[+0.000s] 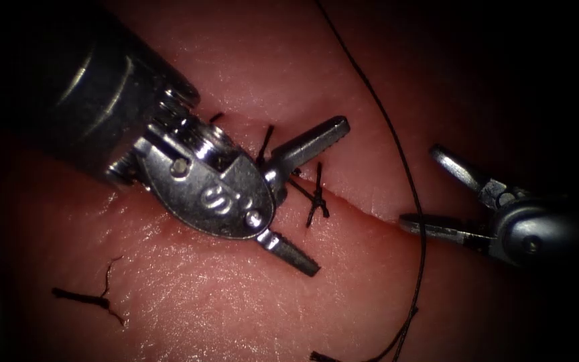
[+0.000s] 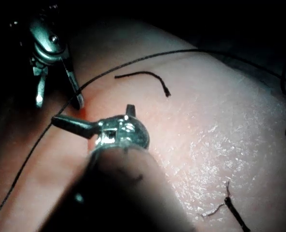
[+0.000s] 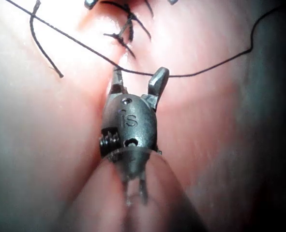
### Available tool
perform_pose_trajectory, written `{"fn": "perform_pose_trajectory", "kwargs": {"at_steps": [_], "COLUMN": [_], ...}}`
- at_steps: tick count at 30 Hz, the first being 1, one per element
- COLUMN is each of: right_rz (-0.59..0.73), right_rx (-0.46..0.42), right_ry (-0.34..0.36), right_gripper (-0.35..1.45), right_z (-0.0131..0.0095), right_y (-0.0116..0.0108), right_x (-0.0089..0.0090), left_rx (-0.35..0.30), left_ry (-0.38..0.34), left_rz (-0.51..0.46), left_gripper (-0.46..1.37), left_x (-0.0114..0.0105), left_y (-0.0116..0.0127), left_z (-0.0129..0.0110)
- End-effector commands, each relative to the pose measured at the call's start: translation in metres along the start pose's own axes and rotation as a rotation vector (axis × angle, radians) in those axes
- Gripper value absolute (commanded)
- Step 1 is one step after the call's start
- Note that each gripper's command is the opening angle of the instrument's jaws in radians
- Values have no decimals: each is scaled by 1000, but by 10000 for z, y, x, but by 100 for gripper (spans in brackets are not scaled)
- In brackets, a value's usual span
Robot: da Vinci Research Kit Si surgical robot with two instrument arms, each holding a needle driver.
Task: Wound Closure
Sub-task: Use the left gripper to grab the suture and pull the needle back into frame
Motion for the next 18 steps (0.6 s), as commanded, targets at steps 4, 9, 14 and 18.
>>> {"fn": "perform_pose_trajectory", "kwargs": {"at_steps": [4,9,14,18], "right_rz": [1,1,1,1], "right_rx": [4,4,4,4], "right_ry": [0,0,0,0], "right_gripper": [122,122,122,122], "right_z": [0,0,0,0], "right_y": [0,0,0,0], "right_x": [0,0,0,0], "left_rx": [4,-10,-15,-24], "left_ry": [26,58,76,107], "left_rz": [55,82,93,101], "left_gripper": [118,115,112,111], "left_x": [8,6,7,15], "left_y": [5,19,31,37], "left_z": [14,23,29,35]}}
